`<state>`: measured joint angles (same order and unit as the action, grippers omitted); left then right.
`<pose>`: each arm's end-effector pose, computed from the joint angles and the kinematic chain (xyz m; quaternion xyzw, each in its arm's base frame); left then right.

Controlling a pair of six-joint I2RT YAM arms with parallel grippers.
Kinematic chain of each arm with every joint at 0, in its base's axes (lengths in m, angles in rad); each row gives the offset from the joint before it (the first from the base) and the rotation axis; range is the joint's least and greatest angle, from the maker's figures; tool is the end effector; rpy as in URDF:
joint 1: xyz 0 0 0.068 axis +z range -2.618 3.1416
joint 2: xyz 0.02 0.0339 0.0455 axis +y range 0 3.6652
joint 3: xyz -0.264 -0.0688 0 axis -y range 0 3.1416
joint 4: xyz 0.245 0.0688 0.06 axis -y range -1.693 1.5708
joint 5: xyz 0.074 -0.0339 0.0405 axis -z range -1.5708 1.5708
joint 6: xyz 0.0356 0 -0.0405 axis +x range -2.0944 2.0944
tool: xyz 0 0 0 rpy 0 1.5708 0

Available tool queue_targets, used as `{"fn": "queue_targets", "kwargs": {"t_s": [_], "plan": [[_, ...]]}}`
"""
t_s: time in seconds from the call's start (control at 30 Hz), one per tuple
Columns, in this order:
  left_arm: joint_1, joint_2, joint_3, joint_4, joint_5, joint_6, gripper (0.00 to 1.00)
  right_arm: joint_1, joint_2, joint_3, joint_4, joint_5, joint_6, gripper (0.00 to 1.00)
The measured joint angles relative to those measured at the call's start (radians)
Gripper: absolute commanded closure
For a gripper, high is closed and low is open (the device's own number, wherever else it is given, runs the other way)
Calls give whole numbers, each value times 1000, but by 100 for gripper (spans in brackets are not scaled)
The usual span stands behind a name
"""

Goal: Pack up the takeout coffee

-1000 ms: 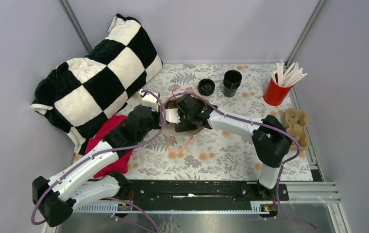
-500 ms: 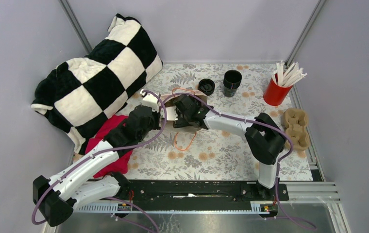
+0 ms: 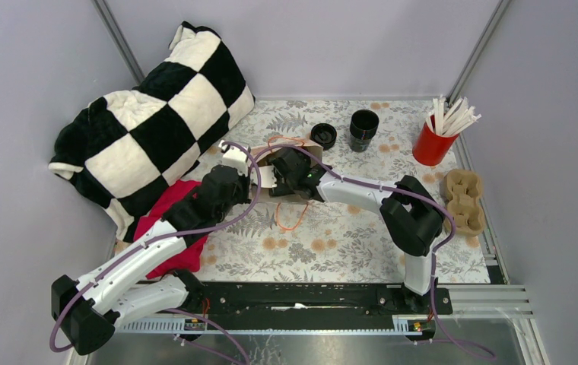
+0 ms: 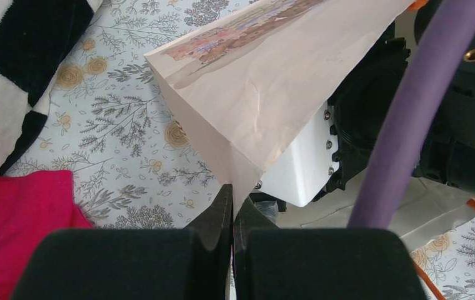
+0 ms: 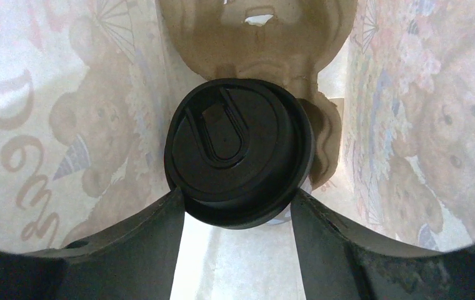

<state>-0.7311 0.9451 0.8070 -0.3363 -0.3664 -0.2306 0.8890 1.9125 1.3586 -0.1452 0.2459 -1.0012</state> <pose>0.1661 -0.1319 0.3042 0.1158 0.8366 -0.0992 0.5262 0.2786 0.3295 0.2146 -0.6989 0.5689 -0.1345 0.4121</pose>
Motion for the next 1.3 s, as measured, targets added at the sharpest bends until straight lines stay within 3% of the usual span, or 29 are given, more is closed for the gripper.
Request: {"fn": "queue_targets", "kwargs": {"t_s": [0.5,0.87,0.93,1.07,1.3], "plan": [[-1,0,0,5,-5,-25,100,-1,-43,15,-92,8,72,46],[-13,2,13,14,4,-32,100,-1,-206,-18,-128,-27,211,47],[-18,6,22,13,12,-32,100,-1,-236,-32,-127,-30,235,43],[-18,20,25,3,17,-32,100,7,-264,-47,-121,-66,244,26],[-7,28,25,-14,29,-40,100,13,-200,-11,-135,-100,177,17]]}}
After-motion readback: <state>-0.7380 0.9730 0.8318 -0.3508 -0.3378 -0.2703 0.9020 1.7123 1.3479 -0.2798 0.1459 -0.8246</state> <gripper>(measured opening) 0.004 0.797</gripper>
